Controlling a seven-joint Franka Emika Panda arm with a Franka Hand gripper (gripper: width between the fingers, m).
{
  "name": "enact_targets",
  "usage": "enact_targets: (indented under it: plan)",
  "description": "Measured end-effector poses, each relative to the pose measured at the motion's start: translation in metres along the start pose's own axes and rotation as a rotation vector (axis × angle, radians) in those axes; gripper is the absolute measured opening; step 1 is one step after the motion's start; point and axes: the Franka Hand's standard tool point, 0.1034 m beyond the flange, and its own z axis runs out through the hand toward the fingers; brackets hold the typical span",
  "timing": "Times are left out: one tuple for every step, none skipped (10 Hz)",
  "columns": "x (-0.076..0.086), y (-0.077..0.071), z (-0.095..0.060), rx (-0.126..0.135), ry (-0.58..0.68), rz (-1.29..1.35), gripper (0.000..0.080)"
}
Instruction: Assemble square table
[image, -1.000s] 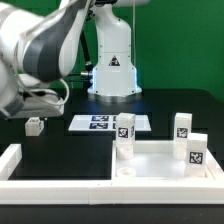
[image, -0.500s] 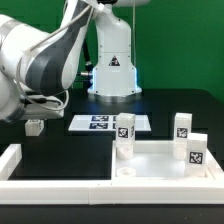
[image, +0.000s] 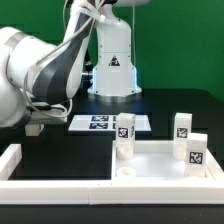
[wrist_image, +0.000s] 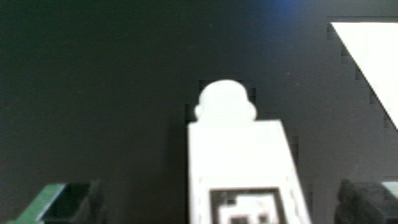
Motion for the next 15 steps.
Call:
enact_targets:
  plan:
    - [0.0,0.001,-0.001,0.0,0.002,-0.001,0.0649]
    - [0.0,0.001,-0.001,0.001,0.002,0.0,0.0525]
    - [0.0,0.001,-0.001,0.001,0.002,0.0,0.0391]
    - [0.0,0.001,-0.001,0.001,0.002,0.0,0.0391]
    - [0.0,0.001,0.0,0.001,0.002,0.0,0.0285]
    - [0.0,0.001,0.0,0.001,0.002,0.0,0.0285]
    - [0.0,0.001,0.0,0.001,0.002,0.0,0.0285]
    - [0.0,0.001,0.0,0.002,0.002,0.001,0.0285]
    - [0.0,0.001,0.0,0.002,0.002,0.001,0.0285]
    - [0.0,0.001,0.0,0.002,0.002,0.001,0.0285]
    - [-0.002,0.0,-0.003,0.002,0.001,0.001,0.0285]
    - [-0.009,-0.009,-0.015,0.005,0.009,-0.011,0.0285]
    - [-0.018,-0.016,-0.03,0.016,0.01,-0.019,0.0285]
    - [-0.028,-0.022,-0.049,0.027,0.017,-0.027,0.0287]
    - [-0.04,-0.027,-0.069,0.032,0.027,-0.035,0.0287]
